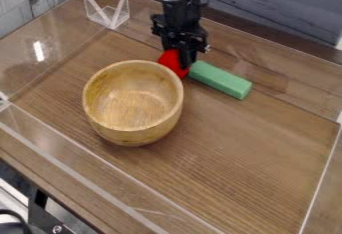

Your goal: Move the red object to the right

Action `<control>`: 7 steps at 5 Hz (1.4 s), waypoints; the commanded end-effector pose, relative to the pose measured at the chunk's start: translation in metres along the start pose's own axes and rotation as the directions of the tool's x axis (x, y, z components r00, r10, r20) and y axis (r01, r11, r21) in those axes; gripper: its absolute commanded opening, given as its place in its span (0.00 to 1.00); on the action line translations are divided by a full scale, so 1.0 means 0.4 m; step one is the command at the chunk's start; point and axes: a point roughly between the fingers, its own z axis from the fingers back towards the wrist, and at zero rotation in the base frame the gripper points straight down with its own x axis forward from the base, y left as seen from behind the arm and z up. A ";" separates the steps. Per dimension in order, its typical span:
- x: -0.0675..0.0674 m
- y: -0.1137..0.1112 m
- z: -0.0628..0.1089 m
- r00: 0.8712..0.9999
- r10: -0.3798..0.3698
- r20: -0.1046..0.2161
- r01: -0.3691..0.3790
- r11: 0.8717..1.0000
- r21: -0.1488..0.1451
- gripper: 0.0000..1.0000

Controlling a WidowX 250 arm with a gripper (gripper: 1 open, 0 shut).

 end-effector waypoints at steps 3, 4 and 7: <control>0.041 -0.070 0.111 0.990 -0.081 0.116 0.081 0.997 0.000 0.00; 0.046 -0.084 0.106 0.989 -0.092 0.117 0.094 0.996 -0.006 0.00; 0.062 -0.233 -0.008 0.984 -0.154 0.092 0.157 0.987 -0.023 0.00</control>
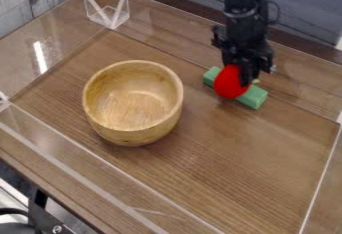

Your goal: Move the red object to the right

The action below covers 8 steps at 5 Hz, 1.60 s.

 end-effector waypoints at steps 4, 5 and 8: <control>-0.010 0.021 0.022 0.993 0.115 0.041 -0.116 0.993 0.033 0.00; -0.002 0.047 0.064 0.980 0.193 0.055 -0.196 0.980 0.042 0.00; 0.014 0.078 0.117 0.975 0.212 0.070 -0.216 0.976 0.043 0.00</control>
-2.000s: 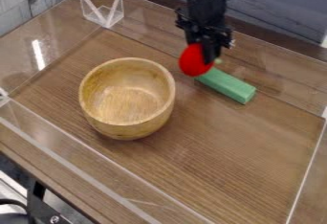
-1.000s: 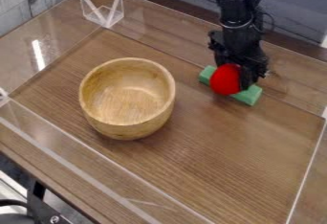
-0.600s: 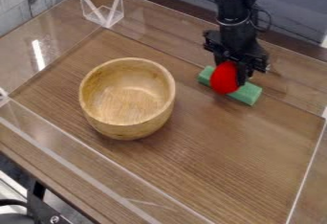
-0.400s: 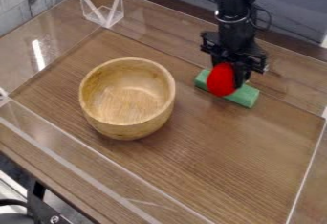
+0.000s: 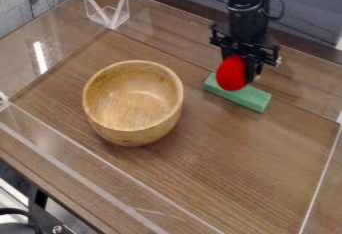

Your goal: Move the red object to the right

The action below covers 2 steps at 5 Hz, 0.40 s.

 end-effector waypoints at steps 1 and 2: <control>0.021 0.015 0.081 0.994 0.044 0.099 -0.047 0.999 0.026 0.00; 0.018 0.032 0.101 0.994 0.031 0.100 -0.033 0.999 0.024 0.00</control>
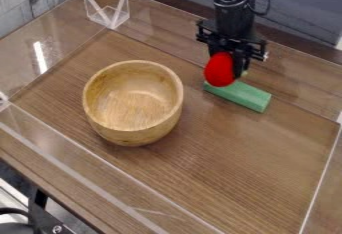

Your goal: Move the red object to the right

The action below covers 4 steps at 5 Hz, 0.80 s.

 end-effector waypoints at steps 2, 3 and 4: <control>-0.027 -0.010 0.087 0.996 -0.001 0.090 0.001 1.000 0.001 0.00; -0.071 -0.034 0.123 0.997 -0.041 0.072 0.043 0.999 -0.022 0.00; -0.117 -0.065 0.145 0.996 -0.081 0.047 0.083 0.995 -0.046 0.00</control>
